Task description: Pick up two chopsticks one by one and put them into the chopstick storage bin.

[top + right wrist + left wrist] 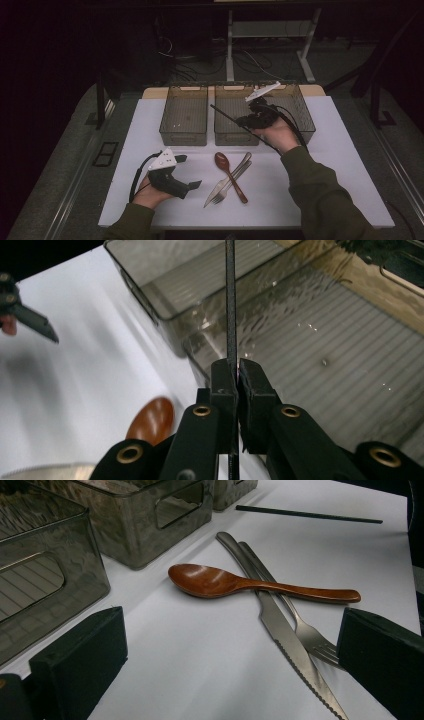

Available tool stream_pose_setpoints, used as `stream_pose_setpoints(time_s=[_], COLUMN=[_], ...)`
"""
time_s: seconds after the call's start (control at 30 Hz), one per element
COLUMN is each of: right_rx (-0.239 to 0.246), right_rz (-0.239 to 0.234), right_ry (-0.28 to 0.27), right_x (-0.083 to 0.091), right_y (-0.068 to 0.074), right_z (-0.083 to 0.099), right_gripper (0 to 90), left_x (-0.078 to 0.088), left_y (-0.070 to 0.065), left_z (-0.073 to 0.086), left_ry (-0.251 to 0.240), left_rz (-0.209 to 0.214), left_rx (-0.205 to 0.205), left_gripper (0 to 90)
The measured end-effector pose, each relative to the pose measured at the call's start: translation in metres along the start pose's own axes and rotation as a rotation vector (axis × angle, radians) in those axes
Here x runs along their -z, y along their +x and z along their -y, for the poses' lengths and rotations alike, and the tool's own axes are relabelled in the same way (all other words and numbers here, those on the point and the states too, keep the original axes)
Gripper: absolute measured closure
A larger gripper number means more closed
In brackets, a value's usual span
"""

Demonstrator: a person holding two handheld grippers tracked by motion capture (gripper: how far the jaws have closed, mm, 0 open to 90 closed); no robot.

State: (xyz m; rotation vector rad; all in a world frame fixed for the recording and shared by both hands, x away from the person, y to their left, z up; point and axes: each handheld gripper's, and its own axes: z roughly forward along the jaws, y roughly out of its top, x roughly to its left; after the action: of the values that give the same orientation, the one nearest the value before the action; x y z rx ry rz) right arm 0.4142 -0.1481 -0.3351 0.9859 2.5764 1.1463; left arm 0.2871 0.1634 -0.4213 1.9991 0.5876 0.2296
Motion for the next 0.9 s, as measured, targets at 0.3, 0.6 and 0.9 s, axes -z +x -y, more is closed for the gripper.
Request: stream_pose_setpoints(time_s=[0.3, 0.6, 0.9], right_rx=[-0.014, -0.031, -0.035], right_rz=[0.003, -0.014, -0.008], right_ry=[0.006, 0.007, 0.010], right_x=[-0.033, -0.064, -0.094], right_y=[0.007, 0.013, 0.023], right_z=[-0.029, -0.048, -0.076], right_gripper=[85.1, 85.0, 85.0], left_x=[0.000, 0.001, 0.000], left_y=[0.000, 0.002, 0.003], left_z=[0.000, 0.000, 0.000], left_ry=[-0.003, -0.010, -0.021], left_rz=[-0.001, 0.009, 0.016], left_rx=[0.001, 0.004, 0.010], left_gripper=[0.0, 0.0, 0.0])
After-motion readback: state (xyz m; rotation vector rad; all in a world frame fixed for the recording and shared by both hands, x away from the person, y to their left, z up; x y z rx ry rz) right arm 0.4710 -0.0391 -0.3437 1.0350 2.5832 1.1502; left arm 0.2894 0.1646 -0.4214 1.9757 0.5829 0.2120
